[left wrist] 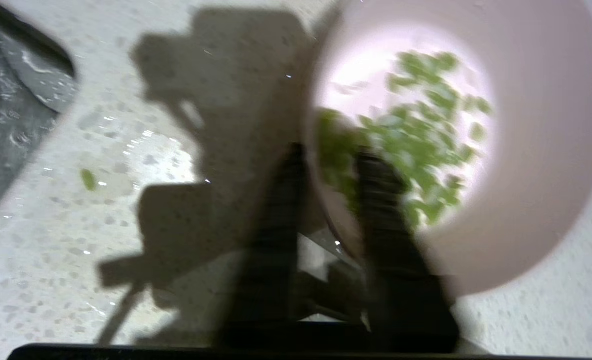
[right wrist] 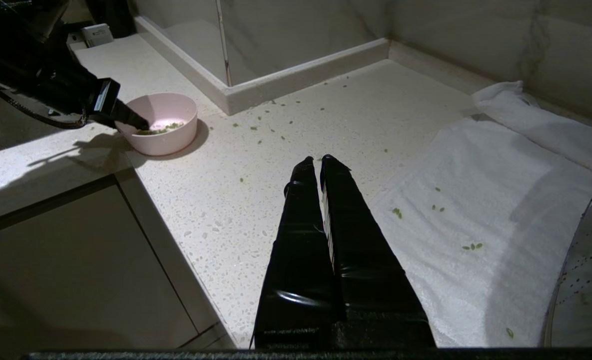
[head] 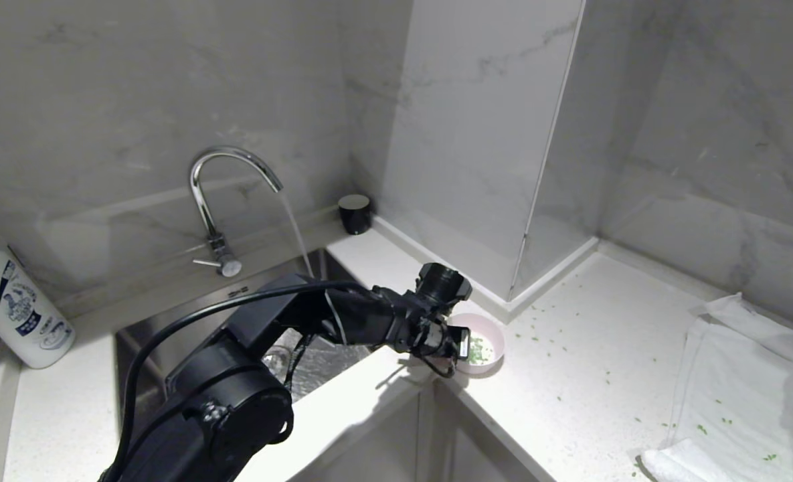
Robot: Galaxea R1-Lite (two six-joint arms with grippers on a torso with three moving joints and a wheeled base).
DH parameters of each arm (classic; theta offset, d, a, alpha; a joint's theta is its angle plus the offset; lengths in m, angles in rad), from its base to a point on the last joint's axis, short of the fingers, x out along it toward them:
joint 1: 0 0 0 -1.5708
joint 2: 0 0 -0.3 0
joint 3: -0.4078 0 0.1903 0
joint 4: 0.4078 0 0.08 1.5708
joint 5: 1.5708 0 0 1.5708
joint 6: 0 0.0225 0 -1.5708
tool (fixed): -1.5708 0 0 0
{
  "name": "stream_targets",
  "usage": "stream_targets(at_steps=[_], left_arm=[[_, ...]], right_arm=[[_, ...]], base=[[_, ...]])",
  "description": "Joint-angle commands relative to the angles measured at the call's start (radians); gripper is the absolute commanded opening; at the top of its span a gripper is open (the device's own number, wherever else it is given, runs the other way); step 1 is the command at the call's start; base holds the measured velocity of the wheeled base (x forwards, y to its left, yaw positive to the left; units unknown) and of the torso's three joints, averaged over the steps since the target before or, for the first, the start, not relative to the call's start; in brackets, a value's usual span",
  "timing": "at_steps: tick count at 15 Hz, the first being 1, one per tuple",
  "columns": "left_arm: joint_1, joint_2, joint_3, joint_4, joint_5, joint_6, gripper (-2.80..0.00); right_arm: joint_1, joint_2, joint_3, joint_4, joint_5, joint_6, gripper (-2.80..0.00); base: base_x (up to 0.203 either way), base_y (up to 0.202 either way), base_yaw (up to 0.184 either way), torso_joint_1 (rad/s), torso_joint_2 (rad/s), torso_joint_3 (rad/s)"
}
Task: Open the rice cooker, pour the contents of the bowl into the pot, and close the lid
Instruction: Fill a bowl with water from the tap
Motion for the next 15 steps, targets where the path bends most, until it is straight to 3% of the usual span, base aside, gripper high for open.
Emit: stream_targets(at_steps=[1,9,15], left_arm=[[-0.001,-0.002,0.001,0.004,0.001,-0.004,-2.8],[0.015,-0.023,0.001,0.038,0.002,-0.003,-2.8],[0.085,-0.091,0.01,0.185,0.002,0.01,-2.8]], right_arm=[[0.0,0.001,0.002,0.0,0.001,-0.001,-2.8],[0.0,0.0,0.002,0.0,0.001,-0.001,-2.8],[0.0,0.0,0.002,0.0,0.001,-0.001,-2.8]], base=[[0.0,0.0,0.0,0.0,0.0,0.0],[0.0,0.0,0.0,0.0,0.0,0.0],[0.0,0.0,0.0,0.0,0.0,0.0]])
